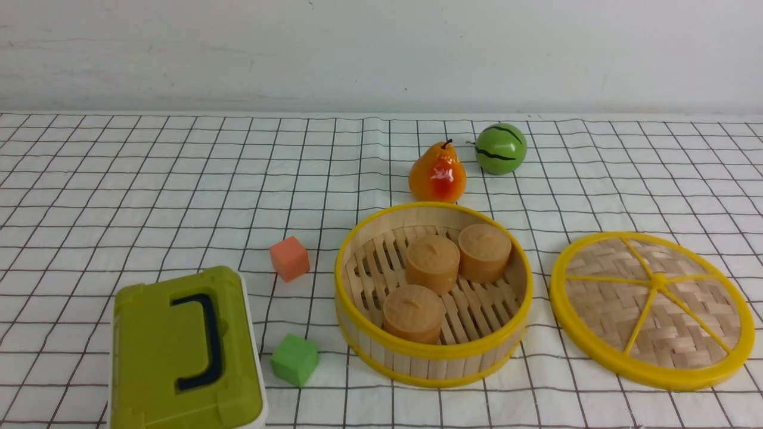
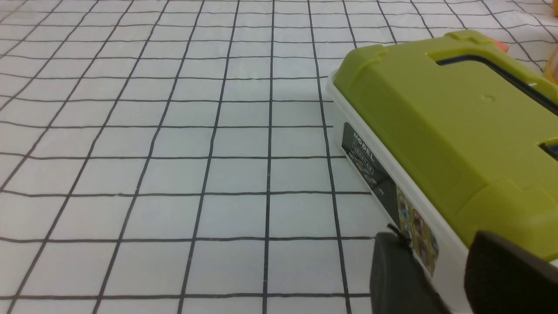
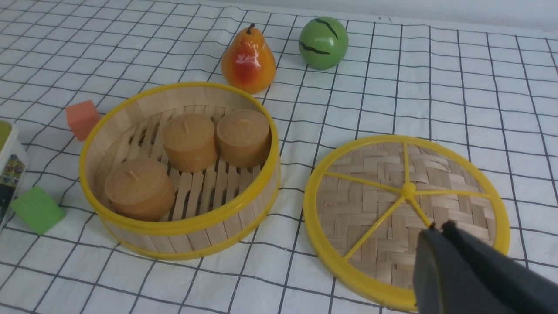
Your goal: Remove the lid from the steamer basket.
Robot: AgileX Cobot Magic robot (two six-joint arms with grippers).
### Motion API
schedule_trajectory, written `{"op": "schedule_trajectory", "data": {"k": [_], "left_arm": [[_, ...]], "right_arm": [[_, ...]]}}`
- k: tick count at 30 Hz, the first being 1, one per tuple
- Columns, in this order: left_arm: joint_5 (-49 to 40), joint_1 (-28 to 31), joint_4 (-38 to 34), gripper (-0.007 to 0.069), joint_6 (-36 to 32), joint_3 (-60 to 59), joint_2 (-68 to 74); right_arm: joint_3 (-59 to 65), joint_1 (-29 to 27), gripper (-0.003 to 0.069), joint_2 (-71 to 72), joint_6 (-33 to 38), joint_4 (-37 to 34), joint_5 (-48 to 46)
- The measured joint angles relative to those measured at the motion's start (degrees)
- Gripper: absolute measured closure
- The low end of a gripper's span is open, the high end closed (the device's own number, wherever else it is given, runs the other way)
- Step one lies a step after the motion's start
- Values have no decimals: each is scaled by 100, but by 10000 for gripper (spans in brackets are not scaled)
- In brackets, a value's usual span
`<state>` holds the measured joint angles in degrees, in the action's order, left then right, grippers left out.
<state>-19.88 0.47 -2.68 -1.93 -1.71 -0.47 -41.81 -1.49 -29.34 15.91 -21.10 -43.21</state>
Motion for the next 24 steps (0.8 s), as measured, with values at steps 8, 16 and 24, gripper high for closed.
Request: {"op": "schedule_trajectory", "data": {"k": [8, 16, 24], "left_arm": [[0, 0, 0, 386, 0, 0, 0], [0, 0, 0, 386, 0, 0, 0], [0, 0, 0, 385, 0, 0, 0]], "right_arm": [[0, 0, 673, 0, 0, 0, 5], [0, 0, 665, 0, 0, 0, 5], [602, 0, 664, 455, -28, 464, 549]]}}
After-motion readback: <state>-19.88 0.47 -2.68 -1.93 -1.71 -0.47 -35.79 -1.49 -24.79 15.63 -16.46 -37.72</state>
